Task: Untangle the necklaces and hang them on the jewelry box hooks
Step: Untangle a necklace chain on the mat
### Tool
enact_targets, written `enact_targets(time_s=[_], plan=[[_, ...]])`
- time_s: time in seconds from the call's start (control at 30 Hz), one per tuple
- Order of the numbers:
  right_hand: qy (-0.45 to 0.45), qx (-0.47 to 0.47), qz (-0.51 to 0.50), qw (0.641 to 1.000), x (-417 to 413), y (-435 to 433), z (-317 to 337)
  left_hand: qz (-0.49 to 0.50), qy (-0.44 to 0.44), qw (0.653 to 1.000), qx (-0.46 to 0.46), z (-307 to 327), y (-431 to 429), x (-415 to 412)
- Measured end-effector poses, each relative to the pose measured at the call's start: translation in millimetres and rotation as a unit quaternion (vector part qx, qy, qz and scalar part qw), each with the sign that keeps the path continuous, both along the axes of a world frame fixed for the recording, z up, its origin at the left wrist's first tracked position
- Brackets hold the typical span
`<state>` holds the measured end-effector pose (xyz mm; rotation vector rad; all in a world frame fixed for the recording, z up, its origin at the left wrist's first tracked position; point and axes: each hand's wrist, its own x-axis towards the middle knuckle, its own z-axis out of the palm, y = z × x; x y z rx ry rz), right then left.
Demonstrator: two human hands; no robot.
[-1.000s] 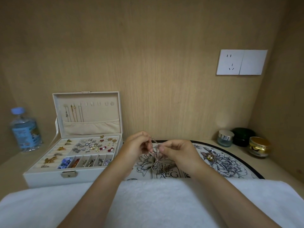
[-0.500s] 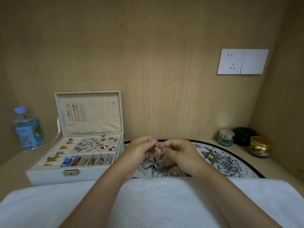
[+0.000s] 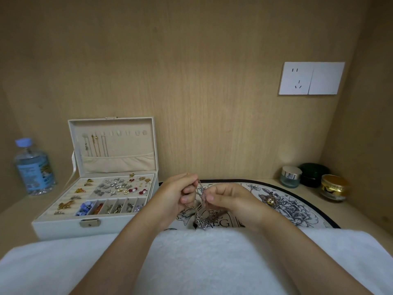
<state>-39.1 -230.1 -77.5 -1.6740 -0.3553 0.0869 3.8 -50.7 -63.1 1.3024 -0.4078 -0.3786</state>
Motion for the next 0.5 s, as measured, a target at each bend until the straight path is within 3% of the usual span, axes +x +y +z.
enact_targets(time_s=[0.27,0.5], plan=[[-0.014,0.019,-0.010,1.000,-0.2,2.7,1.1,-0.003,0.007,1.000,-0.029,0.2,2.1,-0.9],[-0.010,-0.035,-0.022,0.999,-1.0,6.1,5.0,-0.006,-0.020,1.000,-0.003,-1.6,0.3,-0.2]])
